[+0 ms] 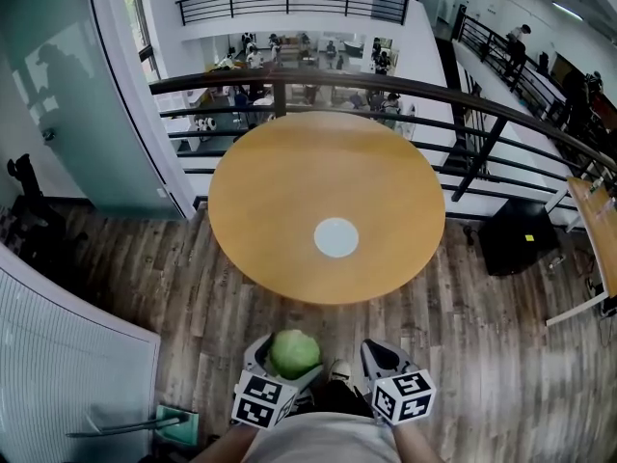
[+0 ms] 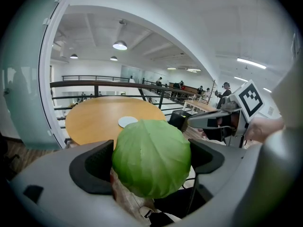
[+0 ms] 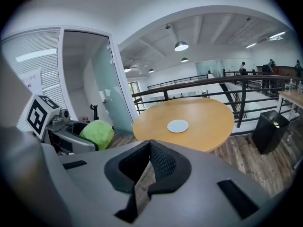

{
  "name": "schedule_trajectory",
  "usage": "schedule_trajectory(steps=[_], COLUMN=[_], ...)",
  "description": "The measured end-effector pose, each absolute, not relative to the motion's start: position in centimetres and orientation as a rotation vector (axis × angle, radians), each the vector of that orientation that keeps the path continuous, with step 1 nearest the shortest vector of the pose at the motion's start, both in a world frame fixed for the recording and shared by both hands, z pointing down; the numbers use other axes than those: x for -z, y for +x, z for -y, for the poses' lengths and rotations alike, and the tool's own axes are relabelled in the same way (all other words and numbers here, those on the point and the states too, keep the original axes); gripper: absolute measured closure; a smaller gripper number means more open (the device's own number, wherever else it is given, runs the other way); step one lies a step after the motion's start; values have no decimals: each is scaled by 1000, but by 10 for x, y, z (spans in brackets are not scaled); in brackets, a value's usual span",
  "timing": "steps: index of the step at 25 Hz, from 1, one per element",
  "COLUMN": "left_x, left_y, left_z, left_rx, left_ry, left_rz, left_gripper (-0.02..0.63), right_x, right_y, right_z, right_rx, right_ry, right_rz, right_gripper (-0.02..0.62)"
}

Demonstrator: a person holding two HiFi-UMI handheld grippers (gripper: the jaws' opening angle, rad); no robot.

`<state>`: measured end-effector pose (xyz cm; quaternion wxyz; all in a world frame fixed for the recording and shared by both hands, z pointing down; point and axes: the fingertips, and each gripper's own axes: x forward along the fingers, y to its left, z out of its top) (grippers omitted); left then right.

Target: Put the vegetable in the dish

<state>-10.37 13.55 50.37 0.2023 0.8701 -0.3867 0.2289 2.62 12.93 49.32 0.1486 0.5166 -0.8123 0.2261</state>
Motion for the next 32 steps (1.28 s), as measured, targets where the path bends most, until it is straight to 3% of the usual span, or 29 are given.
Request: schedule_trajectory(steps=[12,32], left_x=[-509,-510], left_y=[-98,-45], left_z=[-86,114], left_rx=[-649,-637], left_ry=[2441,2342], left_rz=[1076,1196], left_gripper=[124,124], right_x=[-506,-495], right_y=[33,95], right_z=[-81,136], right_rx=[-670,-607], right_ry=[1503,1381], right_rz=[2338,2380], right_gripper=[572,572])
